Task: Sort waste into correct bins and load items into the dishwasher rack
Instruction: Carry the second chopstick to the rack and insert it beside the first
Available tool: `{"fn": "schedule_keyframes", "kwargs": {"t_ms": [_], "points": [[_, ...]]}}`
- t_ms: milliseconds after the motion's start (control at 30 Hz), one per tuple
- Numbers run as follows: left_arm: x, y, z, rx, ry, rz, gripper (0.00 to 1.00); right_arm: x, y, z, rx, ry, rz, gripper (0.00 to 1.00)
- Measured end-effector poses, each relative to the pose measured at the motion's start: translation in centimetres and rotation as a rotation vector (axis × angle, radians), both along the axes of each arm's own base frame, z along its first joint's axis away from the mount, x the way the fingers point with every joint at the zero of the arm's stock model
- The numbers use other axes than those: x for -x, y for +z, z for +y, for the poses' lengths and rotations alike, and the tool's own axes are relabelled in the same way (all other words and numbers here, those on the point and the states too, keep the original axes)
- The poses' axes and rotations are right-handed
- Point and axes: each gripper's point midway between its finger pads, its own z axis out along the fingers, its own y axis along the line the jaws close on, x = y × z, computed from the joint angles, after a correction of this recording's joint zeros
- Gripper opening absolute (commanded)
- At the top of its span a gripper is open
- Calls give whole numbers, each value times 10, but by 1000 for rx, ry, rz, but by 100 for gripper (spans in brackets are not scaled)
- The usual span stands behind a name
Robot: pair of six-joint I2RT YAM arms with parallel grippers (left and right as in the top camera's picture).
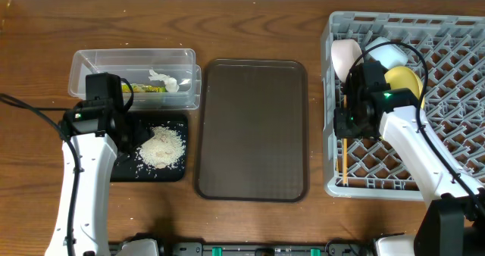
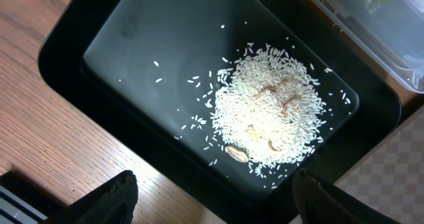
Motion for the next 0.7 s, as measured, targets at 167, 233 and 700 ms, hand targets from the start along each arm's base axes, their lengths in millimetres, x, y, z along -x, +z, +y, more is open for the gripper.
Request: {"fn": "schedule_keyframes", "kwargs": {"t_ms": [167,233,700], "points": [[0,0,-1,5,-3,-1,78,-4,1,3,-17,3,-16,24],[-3,0,-5,22,-25,-8,78,-5,2,3,-20,-5,-23,27],[-7,-1,-77,31,-472,16,79,-17,72,0,-140,-2,-262,95]]}}
